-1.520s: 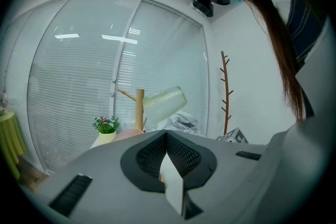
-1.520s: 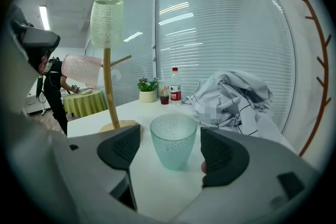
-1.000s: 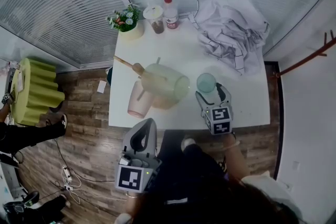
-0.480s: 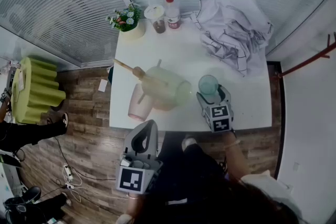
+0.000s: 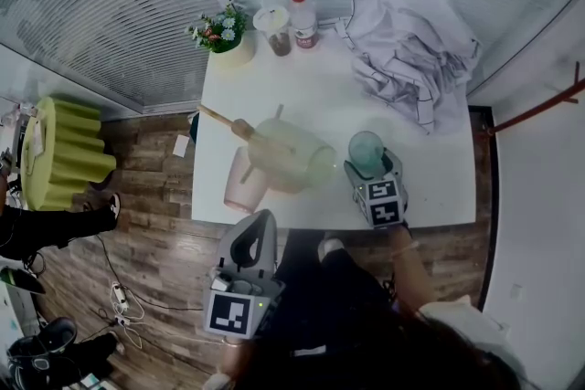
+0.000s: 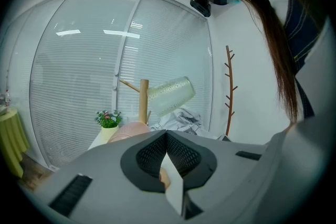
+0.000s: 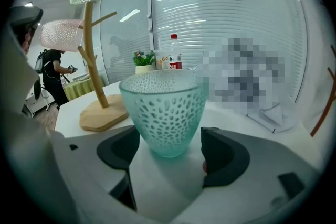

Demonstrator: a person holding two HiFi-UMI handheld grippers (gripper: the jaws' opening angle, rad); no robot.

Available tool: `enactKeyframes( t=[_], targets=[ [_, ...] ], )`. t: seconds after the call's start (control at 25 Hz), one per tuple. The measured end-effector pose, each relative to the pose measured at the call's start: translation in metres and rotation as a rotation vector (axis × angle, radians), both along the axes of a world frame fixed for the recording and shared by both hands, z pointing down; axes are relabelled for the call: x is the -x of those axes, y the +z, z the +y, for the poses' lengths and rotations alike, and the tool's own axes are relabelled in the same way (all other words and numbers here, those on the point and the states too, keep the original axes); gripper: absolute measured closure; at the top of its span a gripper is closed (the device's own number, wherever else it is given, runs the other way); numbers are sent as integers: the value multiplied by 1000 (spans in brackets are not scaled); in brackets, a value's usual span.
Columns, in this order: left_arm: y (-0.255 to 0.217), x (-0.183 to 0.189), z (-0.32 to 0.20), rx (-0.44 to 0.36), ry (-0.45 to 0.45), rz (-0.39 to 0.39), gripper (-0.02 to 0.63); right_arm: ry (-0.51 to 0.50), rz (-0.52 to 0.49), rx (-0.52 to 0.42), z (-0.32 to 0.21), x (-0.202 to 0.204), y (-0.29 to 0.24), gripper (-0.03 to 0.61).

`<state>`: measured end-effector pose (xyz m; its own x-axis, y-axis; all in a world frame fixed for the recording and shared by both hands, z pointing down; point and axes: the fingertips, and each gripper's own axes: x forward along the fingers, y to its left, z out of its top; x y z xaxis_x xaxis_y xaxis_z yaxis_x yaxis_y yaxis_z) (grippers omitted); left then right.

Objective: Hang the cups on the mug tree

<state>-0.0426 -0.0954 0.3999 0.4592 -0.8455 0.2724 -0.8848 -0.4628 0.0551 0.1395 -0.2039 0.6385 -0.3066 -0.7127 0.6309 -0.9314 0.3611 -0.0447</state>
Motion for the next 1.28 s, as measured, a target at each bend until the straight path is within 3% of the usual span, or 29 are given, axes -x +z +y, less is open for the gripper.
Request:
enactKeyframes(
  t=[0.4, 1.28],
  targets=[
    [1, -3, 1, 3, -3, -5, 612, -10, 80, 25, 0, -2, 10, 241],
    [-5, -15, 15, -27, 14, 4, 612, -58, 72, 17, 15, 2, 6, 278]
  ],
)
